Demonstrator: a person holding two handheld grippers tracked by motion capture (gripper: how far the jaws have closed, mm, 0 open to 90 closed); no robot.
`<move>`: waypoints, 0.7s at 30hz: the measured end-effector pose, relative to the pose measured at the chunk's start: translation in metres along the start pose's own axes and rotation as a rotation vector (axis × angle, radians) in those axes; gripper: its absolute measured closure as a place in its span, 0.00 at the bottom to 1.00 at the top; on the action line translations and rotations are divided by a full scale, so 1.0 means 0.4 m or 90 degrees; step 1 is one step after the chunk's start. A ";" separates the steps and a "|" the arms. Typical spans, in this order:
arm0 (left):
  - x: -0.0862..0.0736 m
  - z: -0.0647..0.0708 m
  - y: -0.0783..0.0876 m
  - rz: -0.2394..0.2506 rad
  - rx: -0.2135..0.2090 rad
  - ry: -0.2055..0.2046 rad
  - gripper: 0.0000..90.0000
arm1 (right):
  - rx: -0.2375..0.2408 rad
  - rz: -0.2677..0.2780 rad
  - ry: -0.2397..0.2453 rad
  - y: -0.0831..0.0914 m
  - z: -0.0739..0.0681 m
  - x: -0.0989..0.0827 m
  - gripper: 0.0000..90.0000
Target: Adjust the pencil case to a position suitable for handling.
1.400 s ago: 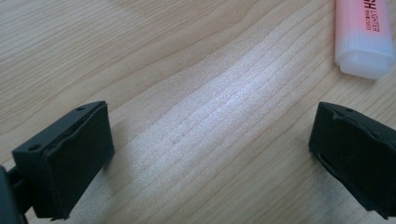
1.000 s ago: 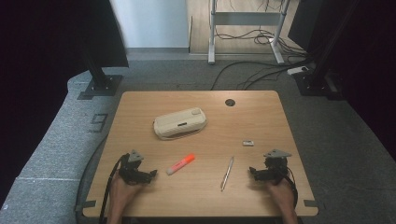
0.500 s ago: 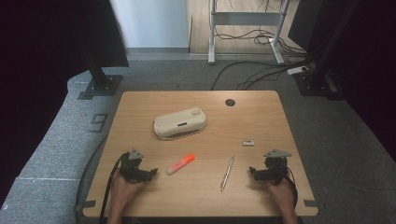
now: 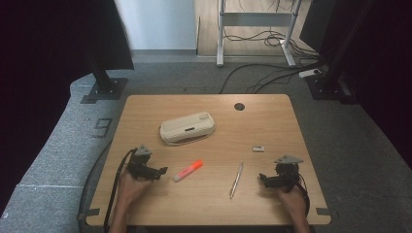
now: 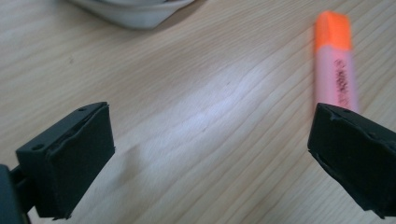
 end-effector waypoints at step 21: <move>0.147 -0.045 -0.065 -0.018 -0.035 -0.045 0.05 | 0.000 0.000 0.000 0.000 0.000 0.000 0.00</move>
Point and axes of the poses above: each handheld gripper's, and its own axes: y roughly backward along the jaws, x roughly out of its top, z roughly to its right, the point moved 2 cm from there along -y, roughly forward along the jaws, and after that the axes turned 4 degrees about -y, right-handed, at the moved point
